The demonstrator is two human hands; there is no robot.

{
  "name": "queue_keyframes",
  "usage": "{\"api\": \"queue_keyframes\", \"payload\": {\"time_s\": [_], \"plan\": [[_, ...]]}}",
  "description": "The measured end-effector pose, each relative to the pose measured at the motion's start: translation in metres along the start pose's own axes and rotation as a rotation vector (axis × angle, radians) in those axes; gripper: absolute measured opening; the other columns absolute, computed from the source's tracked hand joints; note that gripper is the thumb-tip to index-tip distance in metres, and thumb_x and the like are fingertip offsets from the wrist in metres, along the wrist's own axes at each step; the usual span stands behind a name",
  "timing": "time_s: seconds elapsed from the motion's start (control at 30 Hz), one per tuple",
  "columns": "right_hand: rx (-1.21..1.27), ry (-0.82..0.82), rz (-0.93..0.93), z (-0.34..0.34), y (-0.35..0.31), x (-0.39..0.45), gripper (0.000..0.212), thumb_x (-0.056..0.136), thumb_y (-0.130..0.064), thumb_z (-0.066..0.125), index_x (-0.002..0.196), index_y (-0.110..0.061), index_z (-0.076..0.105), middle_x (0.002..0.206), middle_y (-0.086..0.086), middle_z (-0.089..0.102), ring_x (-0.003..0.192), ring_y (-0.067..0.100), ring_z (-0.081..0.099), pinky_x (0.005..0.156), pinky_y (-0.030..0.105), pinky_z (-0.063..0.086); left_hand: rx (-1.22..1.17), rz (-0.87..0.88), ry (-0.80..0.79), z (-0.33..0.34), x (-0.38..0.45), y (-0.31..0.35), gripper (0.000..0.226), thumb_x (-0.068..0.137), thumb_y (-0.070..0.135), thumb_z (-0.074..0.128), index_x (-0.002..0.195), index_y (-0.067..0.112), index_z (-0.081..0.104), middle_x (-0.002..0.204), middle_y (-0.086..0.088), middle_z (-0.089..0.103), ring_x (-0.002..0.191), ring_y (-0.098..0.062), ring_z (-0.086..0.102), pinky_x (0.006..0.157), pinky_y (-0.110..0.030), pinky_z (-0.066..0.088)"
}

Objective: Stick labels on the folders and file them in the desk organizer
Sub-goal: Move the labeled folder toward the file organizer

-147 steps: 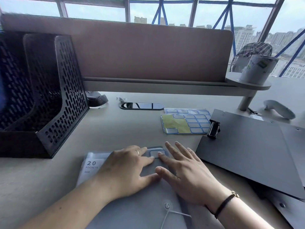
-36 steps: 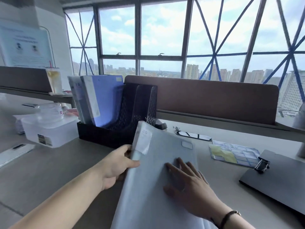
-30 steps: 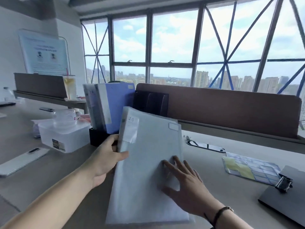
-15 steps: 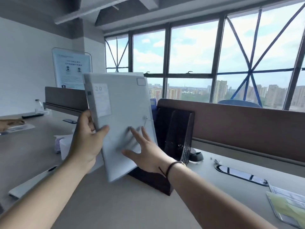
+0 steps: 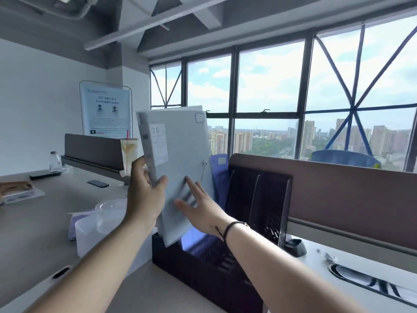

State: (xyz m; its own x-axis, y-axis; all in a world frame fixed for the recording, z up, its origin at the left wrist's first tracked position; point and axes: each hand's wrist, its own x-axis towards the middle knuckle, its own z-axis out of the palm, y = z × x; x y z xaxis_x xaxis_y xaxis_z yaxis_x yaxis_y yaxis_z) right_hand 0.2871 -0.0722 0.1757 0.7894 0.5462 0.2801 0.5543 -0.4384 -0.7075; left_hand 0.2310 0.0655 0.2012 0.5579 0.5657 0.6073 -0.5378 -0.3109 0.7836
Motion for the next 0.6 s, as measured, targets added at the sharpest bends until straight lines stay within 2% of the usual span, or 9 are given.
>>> {"api": "queue_keyframes", "payload": {"time_s": [0.1,0.17,0.23,0.3,0.43,0.6], "plan": [[0.021,0.015,0.042,0.002,0.017,0.007,0.079,0.092,-0.062,0.051,0.155,-0.048,0.005,0.167,-0.008,-0.003,0.149,0.014,0.023,0.102,0.017,0.024,0.012,-0.046,-0.024,0.015,0.002,-0.016,0.047,0.087,-0.001,0.063,0.116,0.033,0.049,0.105,0.002,0.072,0.093,-0.013,0.068,0.078,-0.028,0.049],[0.007,0.028,0.073,0.000,0.028,0.010,0.081,0.091,-0.065,0.050,0.155,-0.047,0.003,0.167,-0.007,-0.003,0.149,0.015,0.024,0.103,0.018,0.023,-0.009,-0.073,-0.046,0.027,0.004,-0.027,0.046,0.086,-0.004,0.063,0.119,0.025,0.050,0.110,-0.002,0.072,0.098,-0.016,0.069,0.086,-0.033,0.053],[0.004,0.047,0.100,-0.002,0.039,0.012,0.082,0.090,-0.066,0.049,0.155,-0.048,0.002,0.167,-0.006,-0.003,0.149,0.016,0.024,0.107,0.021,0.025,-0.023,-0.092,-0.068,0.039,0.004,-0.035,0.045,0.085,-0.006,0.063,0.112,0.028,0.052,0.108,-0.003,0.072,0.098,-0.017,0.070,0.091,-0.040,0.054],[0.002,0.068,0.118,-0.005,0.049,0.013,0.082,0.090,-0.067,0.049,0.155,-0.048,0.001,0.167,-0.006,-0.002,0.149,0.015,0.023,0.108,0.023,0.027,-0.036,-0.113,-0.084,0.048,0.004,-0.042,0.044,0.085,-0.008,0.063,0.105,0.030,0.051,0.102,0.001,0.073,0.095,-0.014,0.070,0.091,-0.039,0.054],[0.000,0.069,0.144,-0.003,0.065,0.012,0.086,0.090,-0.068,0.049,0.156,-0.044,-0.001,0.167,-0.004,-0.001,0.150,0.016,0.021,0.110,0.023,0.024,-0.074,-0.166,-0.120,0.058,0.001,-0.058,0.045,0.087,-0.009,0.061,0.107,0.030,0.052,0.101,0.000,0.074,0.095,-0.014,0.070,0.093,-0.038,0.054],[-0.037,0.051,0.188,0.007,0.079,0.014,0.093,0.090,-0.067,0.050,0.158,-0.032,-0.003,0.167,0.000,0.002,0.151,0.018,0.017,0.118,0.030,0.022,0.028,-0.195,-0.101,0.065,-0.008,-0.071,0.044,0.084,-0.005,0.064,0.099,0.035,0.051,0.098,0.002,0.074,0.095,-0.016,0.069,0.090,-0.039,0.054]]}}
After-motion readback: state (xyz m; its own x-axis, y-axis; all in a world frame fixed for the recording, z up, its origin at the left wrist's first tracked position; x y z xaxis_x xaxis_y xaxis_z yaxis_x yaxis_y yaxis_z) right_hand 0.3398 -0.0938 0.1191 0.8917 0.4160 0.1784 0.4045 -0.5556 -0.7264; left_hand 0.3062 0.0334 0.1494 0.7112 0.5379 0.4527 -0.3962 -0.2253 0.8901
